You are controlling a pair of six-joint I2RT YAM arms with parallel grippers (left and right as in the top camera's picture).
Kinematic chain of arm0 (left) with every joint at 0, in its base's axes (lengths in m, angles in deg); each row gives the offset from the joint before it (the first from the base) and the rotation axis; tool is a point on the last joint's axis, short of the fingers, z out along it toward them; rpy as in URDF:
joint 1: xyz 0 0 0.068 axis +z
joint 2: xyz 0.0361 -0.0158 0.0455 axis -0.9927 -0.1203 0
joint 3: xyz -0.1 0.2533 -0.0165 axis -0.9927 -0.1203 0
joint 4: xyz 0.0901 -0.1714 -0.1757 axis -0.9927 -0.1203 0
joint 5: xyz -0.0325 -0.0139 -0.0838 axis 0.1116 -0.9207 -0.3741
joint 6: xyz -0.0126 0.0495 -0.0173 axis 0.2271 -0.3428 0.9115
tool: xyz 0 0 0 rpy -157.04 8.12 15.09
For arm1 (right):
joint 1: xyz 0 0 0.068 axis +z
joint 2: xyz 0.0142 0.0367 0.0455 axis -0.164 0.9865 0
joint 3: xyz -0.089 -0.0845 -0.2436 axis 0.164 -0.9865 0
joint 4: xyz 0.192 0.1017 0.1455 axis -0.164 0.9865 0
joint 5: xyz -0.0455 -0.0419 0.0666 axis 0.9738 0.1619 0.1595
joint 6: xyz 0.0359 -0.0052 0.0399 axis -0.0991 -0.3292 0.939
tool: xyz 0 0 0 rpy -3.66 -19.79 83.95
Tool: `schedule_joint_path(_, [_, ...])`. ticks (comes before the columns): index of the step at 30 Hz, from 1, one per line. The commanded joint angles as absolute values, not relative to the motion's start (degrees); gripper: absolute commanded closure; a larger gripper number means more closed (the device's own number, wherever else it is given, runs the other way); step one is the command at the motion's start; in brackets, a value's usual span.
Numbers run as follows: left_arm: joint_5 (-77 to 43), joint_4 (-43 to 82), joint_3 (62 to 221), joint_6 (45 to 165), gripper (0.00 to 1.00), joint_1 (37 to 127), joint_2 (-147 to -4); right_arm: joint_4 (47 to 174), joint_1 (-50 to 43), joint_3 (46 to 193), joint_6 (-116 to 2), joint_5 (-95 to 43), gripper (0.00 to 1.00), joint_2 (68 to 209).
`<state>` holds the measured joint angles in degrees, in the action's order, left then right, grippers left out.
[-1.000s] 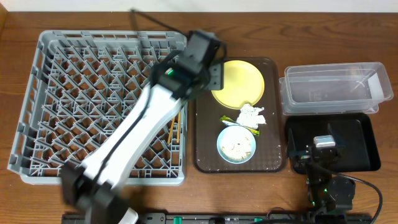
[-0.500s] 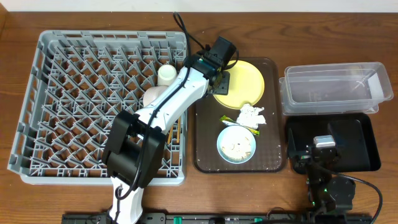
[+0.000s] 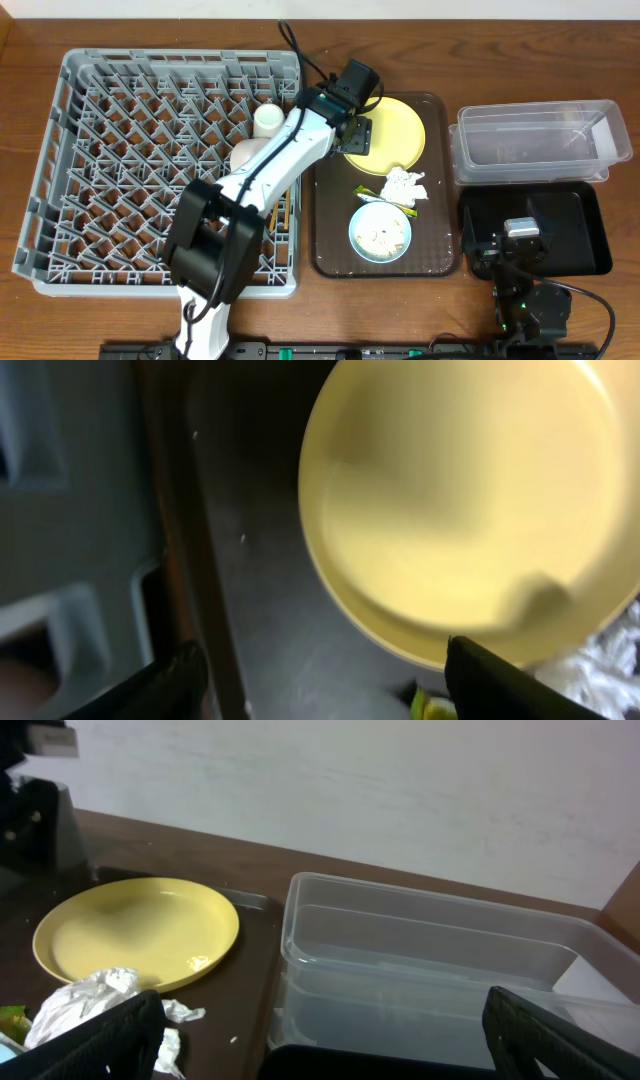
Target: Sort waste into correct bins and load items into the dishwasher rack
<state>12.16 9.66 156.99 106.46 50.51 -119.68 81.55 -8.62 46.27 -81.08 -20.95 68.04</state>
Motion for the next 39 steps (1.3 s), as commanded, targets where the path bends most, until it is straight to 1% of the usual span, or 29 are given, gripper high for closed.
schedule_joint_path(1, [12.5,7.9,158.1,108.4,0.2,52.0,-111.4,81.8,-9.1,46.2,-81.7,-21.0,0.01,67.7])
schedule_joint_path(4, [10.8,4.1,158.1,109.8,0.19,55.0,-103.0,81.8,-9.1,46.2,-81.7,-21.0,0.01,67.7])
schedule_joint_path(7, [9.1,-0.9,158.1,109.8,0.18,59.9,-92.9,81.8,-9.1,46.2,-81.7,-21.0,0.01,67.7])
schedule_joint_path(13, [11.5,-15.4,158.0,109.8,0.18,73.8,-73.6,81.8,-9.1,46.2,-81.7,-21.1,0.01,67.7])
schedule_joint_path(17, [14.6,-22.3,158.0,109.8,0.18,82.1,-64.3,81.6,-9.0,46.2,-80.1,-23.3,0.01,67.7])
schedule_joint_path(19, [15.5,-24.4,157.7,109.8,0.18,84.3,-61.2,80.5,-9.0,46.2,-76.0,-26.3,0.01,67.7])
schedule_joint_path(22, [17.2,-27.0,156.6,109.8,0.18,86.4,-56.6,74.7,-9.0,46.3,-71.6,-38.5,0.01,67.7])
schedule_joint_path(23, [17.9,-27.6,156.1,109.8,0.18,86.7,-55.4,74.3,-9.0,46.7,-70.1,-39.9,0.01,67.7])
schedule_joint_path(25, [18.8,-28.2,154.9,109.9,0.18,86.7,-53.2,77.5,-9.1,49.1,-69.1,-38.5,0.01,68.1])
schedule_joint_path(27, [18.8,-28.2,152.8,109.9,0.18,86.7,-51.2,84.7,-9.1,54.8,-69.1,-35.0,0.01,70.3])
schedule_joint_path(30, [18.8,-28.2,150.0,109.9,0.17,86.7,-50.2,89.7,-9.1,63.5,-69.0,-32.2,0.01,76.7])
schedule_joint_path(34, [18.8,-27.2,146.4,110.1,0.17,86.7,-50.4,100.2,-9.1,86.8,-69.9,-30.1,0.01,97.8])
schedule_joint_path(39, [18.8,-26.0,144.1,110.3,0.17,86.7,-50.8,127.2,-9.1,127.7,-74.6,-30.2,0.01,131.7])
